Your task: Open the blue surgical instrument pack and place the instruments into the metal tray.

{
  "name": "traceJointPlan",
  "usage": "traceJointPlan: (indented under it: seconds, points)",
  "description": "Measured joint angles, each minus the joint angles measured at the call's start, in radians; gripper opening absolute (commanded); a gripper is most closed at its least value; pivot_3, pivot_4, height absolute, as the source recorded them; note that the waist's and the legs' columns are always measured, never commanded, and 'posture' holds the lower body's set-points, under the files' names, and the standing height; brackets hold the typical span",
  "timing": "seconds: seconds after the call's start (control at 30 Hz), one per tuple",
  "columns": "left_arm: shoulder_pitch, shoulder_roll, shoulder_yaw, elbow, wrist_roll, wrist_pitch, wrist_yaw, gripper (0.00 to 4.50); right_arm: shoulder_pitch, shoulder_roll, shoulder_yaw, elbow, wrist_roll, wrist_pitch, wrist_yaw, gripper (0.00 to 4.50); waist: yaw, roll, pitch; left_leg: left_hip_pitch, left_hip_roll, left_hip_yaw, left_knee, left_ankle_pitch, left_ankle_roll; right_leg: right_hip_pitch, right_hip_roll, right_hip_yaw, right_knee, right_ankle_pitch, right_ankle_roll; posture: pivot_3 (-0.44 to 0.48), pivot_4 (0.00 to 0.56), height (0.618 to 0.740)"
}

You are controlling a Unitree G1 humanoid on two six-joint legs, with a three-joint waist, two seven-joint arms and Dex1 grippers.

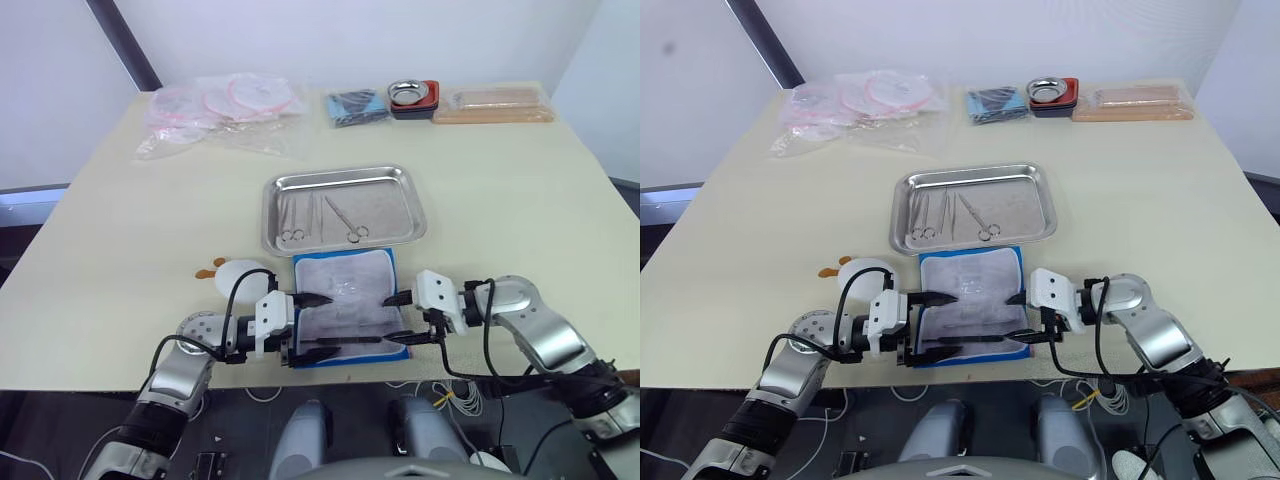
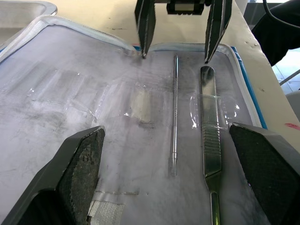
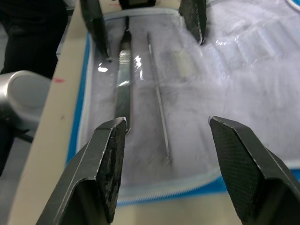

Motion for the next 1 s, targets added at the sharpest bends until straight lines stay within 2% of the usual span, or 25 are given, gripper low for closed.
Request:
traceJointPlan:
  seconds: [0.27,0.37,0.53,0.83,1.0]
  points:
    - [0.000,0.000,0.000,0.000,0.000,-0.001,0.000,4.50,-0.028,0.030,0.017,0.070,-0.039,-0.043,0.004,2.91,0.000,0.000,0.000,0.000,0.000,0.000,0.000,0.000,0.000,0.000,0.000,0.000,0.000,0.000,0.000,0.000,0.150,0.740]
    - [0.001,0.000,0.000,0.000,0.000,-0.001,0.001,4.50,-0.028,0.029,0.024,0.073,-0.043,-0.054,0.015,2.04,0.000,0.000,-0.001,0.000,0.000,0.000,0.000,0.000,0.000,0.000,0.000,0.000,0.000,0.000,0.000,0.000,0.150,0.740]
    - [0.003,0.000,0.000,0.000,0.000,-0.001,0.003,4.50,-0.028,0.029,0.035,0.076,-0.044,-0.068,0.026,0.01,0.000,0.000,-0.002,0.000,0.000,0.000,0.000,0.000,0.000,0.001,0.000,0.000,0.000,0.000,0.000,0.000,0.150,0.740]
    - [0.001,-0.001,-0.003,0.004,0.000,-0.002,0.006,4.50,-0.027,0.023,0.037,0.078,-0.040,-0.071,0.043,0.01,0.000,0.000,-0.003,0.001,0.000,0.000,0.000,0.000,0.000,0.002,0.000,0.000,0.000,0.000,0.000,0.000,0.150,0.740]
    - [-0.009,-0.007,-0.005,0.023,0.000,-0.016,-0.001,4.50,-0.023,-0.020,0.032,0.025,-0.038,-0.042,0.045,0.01,0.001,0.002,-0.004,0.001,0.000,0.000,0.000,0.000,0.000,0.002,0.000,0.000,0.000,0.000,0.000,0.000,0.150,0.740]
